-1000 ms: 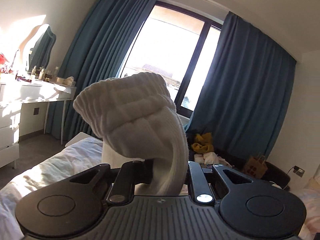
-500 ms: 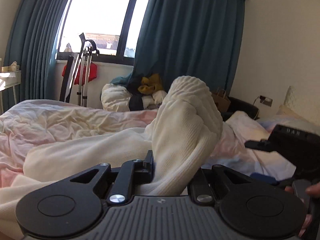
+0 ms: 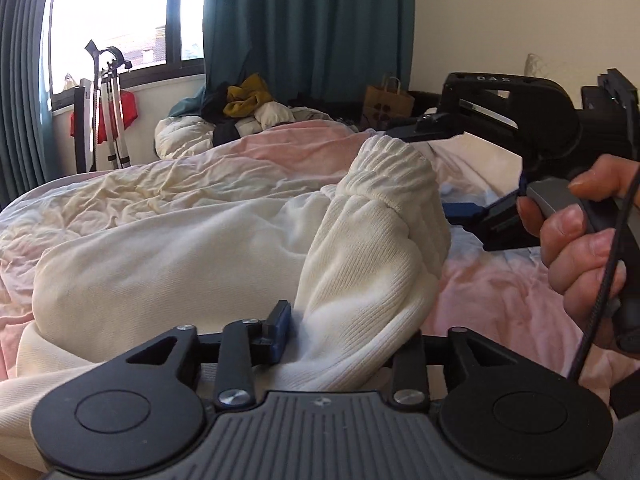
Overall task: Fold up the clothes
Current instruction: 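Grasp the ribbed cuff with the right gripper and lift it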
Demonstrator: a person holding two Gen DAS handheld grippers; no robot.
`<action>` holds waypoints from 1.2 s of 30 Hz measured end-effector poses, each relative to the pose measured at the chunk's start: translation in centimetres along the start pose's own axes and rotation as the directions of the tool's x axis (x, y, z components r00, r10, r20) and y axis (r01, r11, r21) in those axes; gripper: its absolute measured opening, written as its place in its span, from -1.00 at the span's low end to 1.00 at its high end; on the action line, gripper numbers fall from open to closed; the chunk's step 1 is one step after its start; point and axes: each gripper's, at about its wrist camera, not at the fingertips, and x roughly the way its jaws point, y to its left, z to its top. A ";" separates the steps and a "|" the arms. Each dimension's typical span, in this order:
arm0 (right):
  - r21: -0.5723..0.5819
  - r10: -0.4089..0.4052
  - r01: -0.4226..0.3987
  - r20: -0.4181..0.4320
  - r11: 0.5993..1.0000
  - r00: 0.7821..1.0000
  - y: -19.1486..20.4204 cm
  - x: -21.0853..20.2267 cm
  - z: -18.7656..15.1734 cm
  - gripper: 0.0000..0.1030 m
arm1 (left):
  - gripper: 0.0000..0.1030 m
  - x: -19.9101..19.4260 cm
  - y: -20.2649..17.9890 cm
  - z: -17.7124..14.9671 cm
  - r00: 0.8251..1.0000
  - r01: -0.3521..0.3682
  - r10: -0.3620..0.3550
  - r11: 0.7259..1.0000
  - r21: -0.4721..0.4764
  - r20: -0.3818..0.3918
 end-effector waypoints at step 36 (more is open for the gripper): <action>-0.334 0.071 -0.128 -0.175 0.934 0.982 8.5 5.0 -2.4 -0.49 | 0.55 -9.8 13.9 -7.9 0.982 0.163 -0.169 0.984 -0.076 -0.084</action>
